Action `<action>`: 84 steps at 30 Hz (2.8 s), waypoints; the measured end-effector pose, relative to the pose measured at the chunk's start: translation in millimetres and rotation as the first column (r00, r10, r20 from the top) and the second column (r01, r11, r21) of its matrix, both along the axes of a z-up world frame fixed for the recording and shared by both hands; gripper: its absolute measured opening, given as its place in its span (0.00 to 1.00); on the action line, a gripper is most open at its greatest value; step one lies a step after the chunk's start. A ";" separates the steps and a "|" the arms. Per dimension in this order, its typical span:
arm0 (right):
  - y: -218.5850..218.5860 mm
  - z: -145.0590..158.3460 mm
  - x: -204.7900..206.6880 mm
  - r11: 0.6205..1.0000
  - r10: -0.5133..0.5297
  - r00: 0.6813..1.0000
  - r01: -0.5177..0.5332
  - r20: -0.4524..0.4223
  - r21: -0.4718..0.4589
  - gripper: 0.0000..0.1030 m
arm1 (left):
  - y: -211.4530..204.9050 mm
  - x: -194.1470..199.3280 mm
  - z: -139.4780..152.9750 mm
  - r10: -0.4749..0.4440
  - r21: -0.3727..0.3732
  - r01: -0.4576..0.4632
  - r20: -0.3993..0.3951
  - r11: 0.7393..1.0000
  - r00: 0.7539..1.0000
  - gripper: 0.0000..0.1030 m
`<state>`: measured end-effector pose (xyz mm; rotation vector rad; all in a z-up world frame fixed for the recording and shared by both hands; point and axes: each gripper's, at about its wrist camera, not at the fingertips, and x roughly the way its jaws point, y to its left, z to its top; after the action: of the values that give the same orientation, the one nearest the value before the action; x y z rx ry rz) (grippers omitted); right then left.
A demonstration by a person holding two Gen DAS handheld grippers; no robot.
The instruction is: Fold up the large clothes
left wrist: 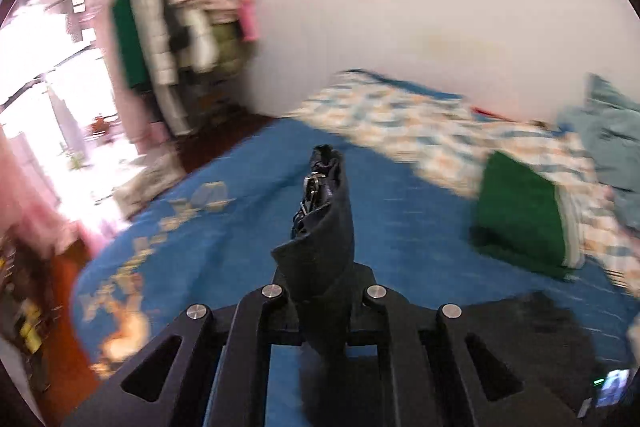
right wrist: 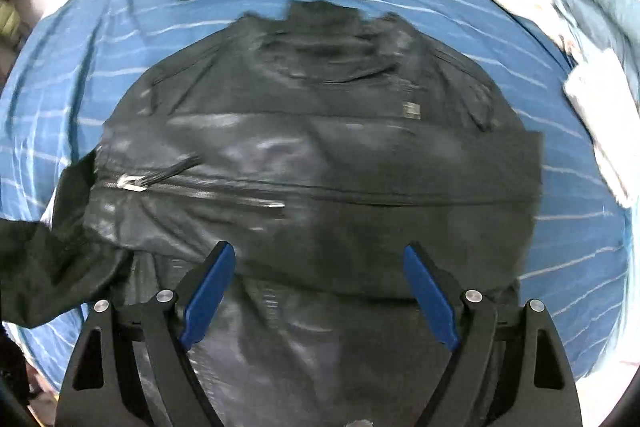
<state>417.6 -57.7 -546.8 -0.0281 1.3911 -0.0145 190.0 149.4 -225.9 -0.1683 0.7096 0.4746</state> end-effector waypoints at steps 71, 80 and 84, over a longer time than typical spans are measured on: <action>-291.3 -99.1 -18.7 0.909 -0.158 0.917 0.279 -0.366 0.308 0.30 | -105.5 -14.2 -269.9 0.092 0.120 -0.014 -0.667 0.993 0.740 0.99; -260.0 -96.6 -19.3 0.943 -0.051 0.949 0.149 -0.313 0.298 0.30 | -111.8 -41.7 -292.6 0.038 0.050 -0.005 -0.683 0.999 0.729 1.00; -246.4 -98.5 -11.8 0.956 -0.106 0.941 0.185 -0.323 0.227 0.30 | -106.5 -40.2 -296.8 0.015 0.010 -0.010 -0.669 1.000 0.743 1.00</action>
<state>405.8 -304.1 -645.4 0.3001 1.6965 0.0460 149.7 42.9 -522.7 0.0150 1.4238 0.5543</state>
